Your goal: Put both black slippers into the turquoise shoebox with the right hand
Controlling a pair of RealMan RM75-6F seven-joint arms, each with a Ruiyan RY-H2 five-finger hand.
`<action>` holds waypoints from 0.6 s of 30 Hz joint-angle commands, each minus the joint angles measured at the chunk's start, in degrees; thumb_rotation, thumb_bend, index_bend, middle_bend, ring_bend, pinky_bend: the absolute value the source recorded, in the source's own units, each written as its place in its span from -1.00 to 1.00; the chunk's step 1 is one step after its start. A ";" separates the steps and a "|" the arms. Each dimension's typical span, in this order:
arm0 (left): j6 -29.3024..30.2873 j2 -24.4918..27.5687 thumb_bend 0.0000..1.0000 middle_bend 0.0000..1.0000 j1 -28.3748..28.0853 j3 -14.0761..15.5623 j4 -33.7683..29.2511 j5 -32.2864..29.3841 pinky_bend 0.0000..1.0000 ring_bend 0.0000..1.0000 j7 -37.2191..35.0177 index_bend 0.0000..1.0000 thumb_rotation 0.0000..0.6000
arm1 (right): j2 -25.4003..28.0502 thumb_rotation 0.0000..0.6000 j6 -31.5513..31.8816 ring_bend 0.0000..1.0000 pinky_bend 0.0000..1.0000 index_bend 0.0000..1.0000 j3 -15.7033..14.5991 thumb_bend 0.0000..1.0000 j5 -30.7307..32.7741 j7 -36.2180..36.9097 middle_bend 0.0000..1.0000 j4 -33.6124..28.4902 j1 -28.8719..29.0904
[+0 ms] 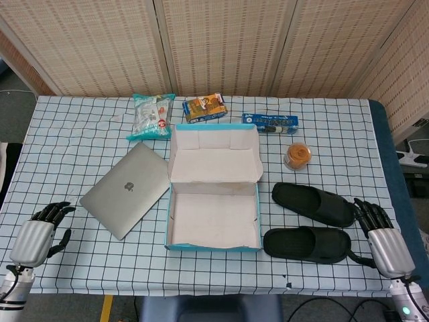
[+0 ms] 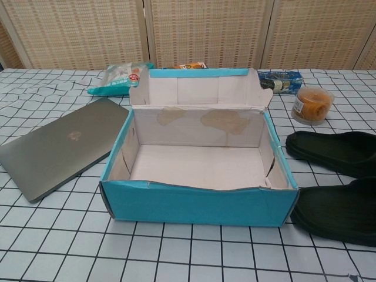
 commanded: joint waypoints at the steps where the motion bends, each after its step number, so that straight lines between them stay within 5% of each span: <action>1: 0.60 0.29 -0.09 -0.61 0.19 0.04 -0.73 0.23 -0.26 -0.64 -0.02 -0.48 1.00 | 0.81 1.00 -1.44 -1.00 -0.82 -0.86 -1.31 -0.83 -1.00 0.49 -0.90 -0.32 0.24; 7: 1.34 -0.13 -0.09 -0.59 0.50 -0.32 -0.74 -0.38 -0.26 -0.64 1.62 -0.48 1.00 | 5.31 1.00 -6.56 -1.00 -0.82 -0.85 -3.35 -0.84 -1.27 5.86 -0.88 -3.34 2.12; 18: 1.08 -0.01 -0.09 -0.59 0.54 -0.74 -0.92 -1.72 -0.26 -0.64 1.45 -0.48 1.00 | 3.21 1.00 -16.55 -1.00 -0.82 -0.91 -5.05 -0.89 0.29 4.77 -0.88 -2.19 5.72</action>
